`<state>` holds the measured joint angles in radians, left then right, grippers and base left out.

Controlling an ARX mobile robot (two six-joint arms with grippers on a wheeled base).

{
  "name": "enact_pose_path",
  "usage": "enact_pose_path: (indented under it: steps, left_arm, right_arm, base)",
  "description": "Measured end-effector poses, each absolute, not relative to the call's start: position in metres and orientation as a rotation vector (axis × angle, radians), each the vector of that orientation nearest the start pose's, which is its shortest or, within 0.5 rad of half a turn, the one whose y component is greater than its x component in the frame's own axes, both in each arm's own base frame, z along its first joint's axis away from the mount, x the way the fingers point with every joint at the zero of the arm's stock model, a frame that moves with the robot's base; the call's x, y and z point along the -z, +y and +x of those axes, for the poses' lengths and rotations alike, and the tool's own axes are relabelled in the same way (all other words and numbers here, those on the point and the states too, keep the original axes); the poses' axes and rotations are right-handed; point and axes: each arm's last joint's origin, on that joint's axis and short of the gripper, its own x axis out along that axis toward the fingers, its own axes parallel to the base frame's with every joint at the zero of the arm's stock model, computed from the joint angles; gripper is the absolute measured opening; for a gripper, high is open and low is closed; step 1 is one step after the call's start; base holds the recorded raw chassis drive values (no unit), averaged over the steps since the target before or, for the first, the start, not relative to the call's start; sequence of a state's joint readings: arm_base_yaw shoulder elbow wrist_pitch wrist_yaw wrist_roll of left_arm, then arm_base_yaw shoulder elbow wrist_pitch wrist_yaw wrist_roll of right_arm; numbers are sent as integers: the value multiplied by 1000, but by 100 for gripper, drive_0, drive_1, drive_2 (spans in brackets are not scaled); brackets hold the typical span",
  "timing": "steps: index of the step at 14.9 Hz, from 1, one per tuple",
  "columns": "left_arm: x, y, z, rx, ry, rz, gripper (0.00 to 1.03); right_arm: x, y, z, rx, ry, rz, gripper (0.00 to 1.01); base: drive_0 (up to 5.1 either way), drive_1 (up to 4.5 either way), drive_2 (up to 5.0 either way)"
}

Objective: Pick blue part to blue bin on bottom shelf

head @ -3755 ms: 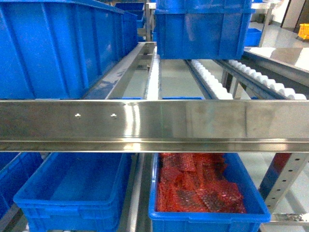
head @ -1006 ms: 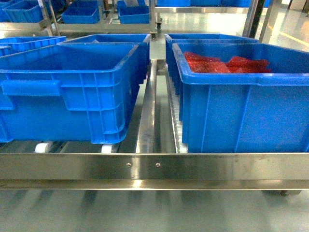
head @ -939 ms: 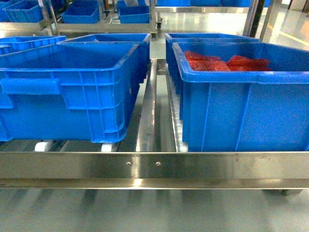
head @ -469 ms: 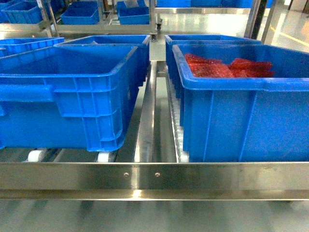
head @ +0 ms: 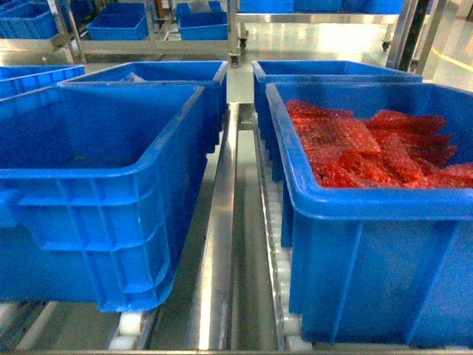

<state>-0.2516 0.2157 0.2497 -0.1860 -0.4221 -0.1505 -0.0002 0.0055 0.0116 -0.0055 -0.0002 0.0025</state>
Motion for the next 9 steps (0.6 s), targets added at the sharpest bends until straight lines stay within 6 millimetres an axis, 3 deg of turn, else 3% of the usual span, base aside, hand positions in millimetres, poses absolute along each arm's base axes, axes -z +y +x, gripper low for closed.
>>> enact_pose_path:
  steps: [4, 9]
  left_arm:
    - [-214, -13, 98, -181, 136, -98, 43]
    - [-214, -13, 98, -180, 135, -98, 43]
  right_arm:
    - [-167, 0, 97, 0, -2, 2, 98]
    - [-167, 0, 97, 0, -2, 2, 98]
  base:
    - [4, 392, -384]
    - [0, 0, 0]
